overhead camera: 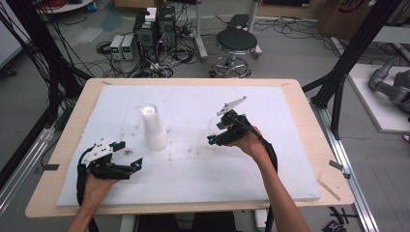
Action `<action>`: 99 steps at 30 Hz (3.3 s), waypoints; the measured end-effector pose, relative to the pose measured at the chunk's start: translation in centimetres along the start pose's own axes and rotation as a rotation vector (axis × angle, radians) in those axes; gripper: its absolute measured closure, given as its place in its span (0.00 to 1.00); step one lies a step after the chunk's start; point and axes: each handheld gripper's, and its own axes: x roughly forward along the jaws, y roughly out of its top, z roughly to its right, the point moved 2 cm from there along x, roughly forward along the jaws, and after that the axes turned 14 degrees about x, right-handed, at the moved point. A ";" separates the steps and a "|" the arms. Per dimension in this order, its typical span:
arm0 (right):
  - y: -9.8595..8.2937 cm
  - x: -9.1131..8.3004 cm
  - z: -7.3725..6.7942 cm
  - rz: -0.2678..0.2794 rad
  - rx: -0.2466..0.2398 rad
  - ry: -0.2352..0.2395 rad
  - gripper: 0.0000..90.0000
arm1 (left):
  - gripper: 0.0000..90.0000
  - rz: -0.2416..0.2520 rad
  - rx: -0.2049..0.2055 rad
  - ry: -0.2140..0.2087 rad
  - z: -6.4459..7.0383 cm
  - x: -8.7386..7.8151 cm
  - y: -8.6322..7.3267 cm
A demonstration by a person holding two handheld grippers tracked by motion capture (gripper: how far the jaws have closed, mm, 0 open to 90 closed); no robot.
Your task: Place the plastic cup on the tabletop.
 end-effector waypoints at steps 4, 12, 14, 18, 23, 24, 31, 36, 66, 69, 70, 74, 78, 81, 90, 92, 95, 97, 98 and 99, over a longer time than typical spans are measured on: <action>0.0 0.0 0.1 0.004 -0.003 0.002 0.37 | 0.02 0.003 -0.003 0.000 0.0 0.1 0.0; 0.1 0.4 0.2 -0.004 -0.006 -0.011 0.37 | 0.02 0.002 -0.008 0.010 0.1 0.1 -0.1; 0.1 0.6 0.2 -0.007 -0.009 -0.017 0.37 | 0.02 0.007 -0.011 0.017 0.1 0.1 -0.1; 0.1 1.3 0.2 -0.023 -0.005 -0.035 0.37 | 0.02 0.010 -0.011 0.014 0.0 0.1 -0.1; 0.2 2.4 0.3 -0.042 -0.008 -0.058 0.37 | 0.02 0.012 -0.011 0.008 0.0 0.1 -0.1; 0.2 2.6 0.3 -0.048 -0.015 -0.056 0.37 | 0.02 0.011 -0.011 0.007 0.0 0.1 -0.1; 0.1 4.5 -0.1 -0.084 -0.046 -0.075 0.37 | 0.02 0.006 -0.005 0.000 0.1 0.1 -0.1; 0.0 5.3 -0.3 -0.076 -0.054 -0.080 0.38 | 0.02 0.010 -0.012 0.000 0.1 0.1 -0.1; -3.3 4.4 0.3 0.073 -0.002 -0.047 0.20 | 0.02 0.022 -0.027 0.004 -0.1 0.0 -0.2; -4.1 3.3 0.2 0.142 -0.010 -0.038 0.20 | 0.02 0.021 -0.022 0.009 0.0 0.0 -0.2; -4.5 2.9 0.2 0.167 -0.008 -0.034 0.20 | 0.02 0.022 -0.024 0.009 0.0 0.0 -0.2; -6.4 1.4 0.6 0.258 0.008 -0.040 0.20 | 0.02 0.024 -0.030 0.013 -0.1 -0.1 -0.2; -8.6 0.2 1.0 0.323 0.046 -0.070 0.20 | 0.02 0.023 -0.030 0.018 -0.1 -0.1 -0.2; -9.9 -0.5 1.6 0.361 0.070 -0.083 0.20 | 0.02 0.033 -0.028 0.027 0.0 -0.1 -0.3; -13.2 -2.0 2.9 0.418 0.135 -0.178 0.20 | 0.02 0.035 -0.040 0.041 -0.1 -0.2 -0.3; -13.8 -2.1 3.1 0.426 0.146 -0.184 0.20 | 0.02 0.032 -0.057 0.038 -0.2 -0.2 -0.3; -14.3 -2.2 3.4 0.431 0.169 -0.194 0.20 | 0.02 0.026 -0.056 0.047 -0.3 -0.1 -0.3; -14.5 -2.3 3.5 0.438 0.181 -0.196 0.20 | 0.02 0.028 -0.049 0.046 -0.2 -0.1 -0.3; -14.5 -2.4 3.5 0.442 0.173 -0.205 0.20 | 0.02 0.027 -0.048 0.043 -0.2 -0.2 -0.3; -14.6 -2.4 3.5 0.451 0.176 -0.206 0.20 | 0.02 0.028 -0.048 0.042 -0.2 -0.2 -0.3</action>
